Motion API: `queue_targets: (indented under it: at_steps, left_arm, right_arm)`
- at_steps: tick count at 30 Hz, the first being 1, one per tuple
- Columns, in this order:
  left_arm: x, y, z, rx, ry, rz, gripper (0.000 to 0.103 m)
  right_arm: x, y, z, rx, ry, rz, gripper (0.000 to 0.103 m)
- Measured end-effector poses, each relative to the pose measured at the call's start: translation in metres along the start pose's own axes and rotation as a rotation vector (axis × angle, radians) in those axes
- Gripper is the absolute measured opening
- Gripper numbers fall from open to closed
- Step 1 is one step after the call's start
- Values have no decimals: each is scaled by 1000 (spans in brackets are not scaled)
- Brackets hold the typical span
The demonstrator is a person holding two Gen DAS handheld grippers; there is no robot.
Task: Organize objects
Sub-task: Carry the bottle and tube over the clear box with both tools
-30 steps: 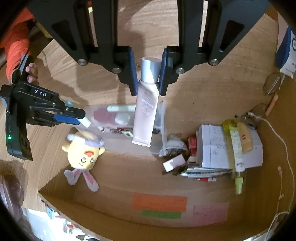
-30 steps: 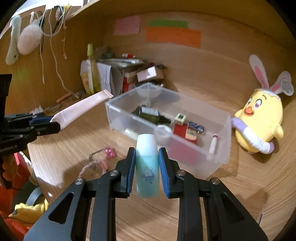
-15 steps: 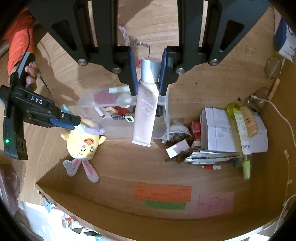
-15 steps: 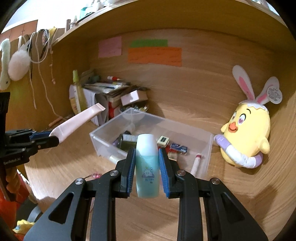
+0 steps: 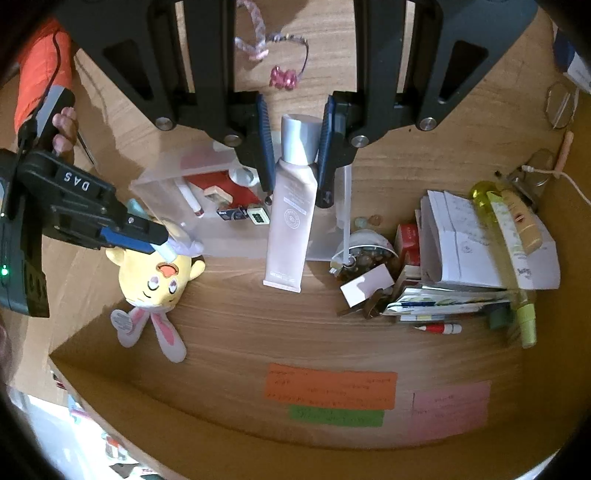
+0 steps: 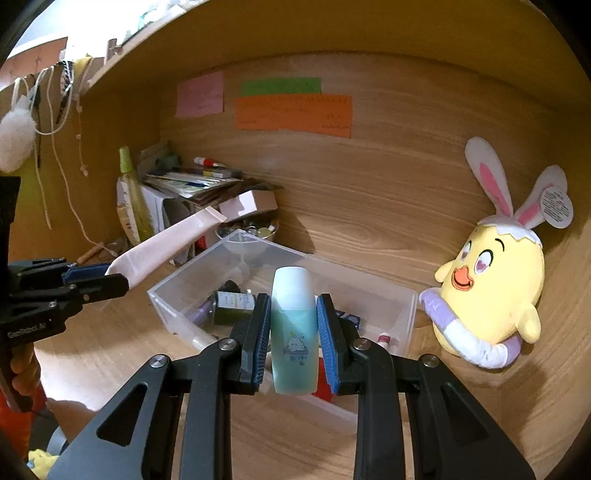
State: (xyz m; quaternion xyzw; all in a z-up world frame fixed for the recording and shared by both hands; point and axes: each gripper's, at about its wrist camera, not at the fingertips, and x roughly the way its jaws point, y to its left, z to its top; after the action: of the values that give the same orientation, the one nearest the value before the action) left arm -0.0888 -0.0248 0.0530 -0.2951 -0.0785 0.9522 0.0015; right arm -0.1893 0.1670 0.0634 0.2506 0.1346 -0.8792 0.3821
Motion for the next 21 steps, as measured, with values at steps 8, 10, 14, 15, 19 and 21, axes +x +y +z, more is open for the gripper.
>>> queue_targets:
  at_steps: [8,10,14,15,19,21]
  left_arm:
    - [42,8,10,-53,53,18,22]
    - [52,9,12,-55,68,27,22]
    - [67,11,10,-58,102,30,22]
    - [70,11,10,-56,107,31,22]
    - [77,12,9,-50,101,54,22]
    - [79,11,9,-49,106,44,22]
  right_arm:
    - [32,-8,3,20,53,13,23]
    - [40,-9,0,18,70,13,23]
    - [56,-9,-6,5,113,10,23]
    - [61,-9,-8,3,126,7,23]
    - [76,-9,-15,-6,170,-10,23]
    - [82,-10,-18,-11,185,-23,23]
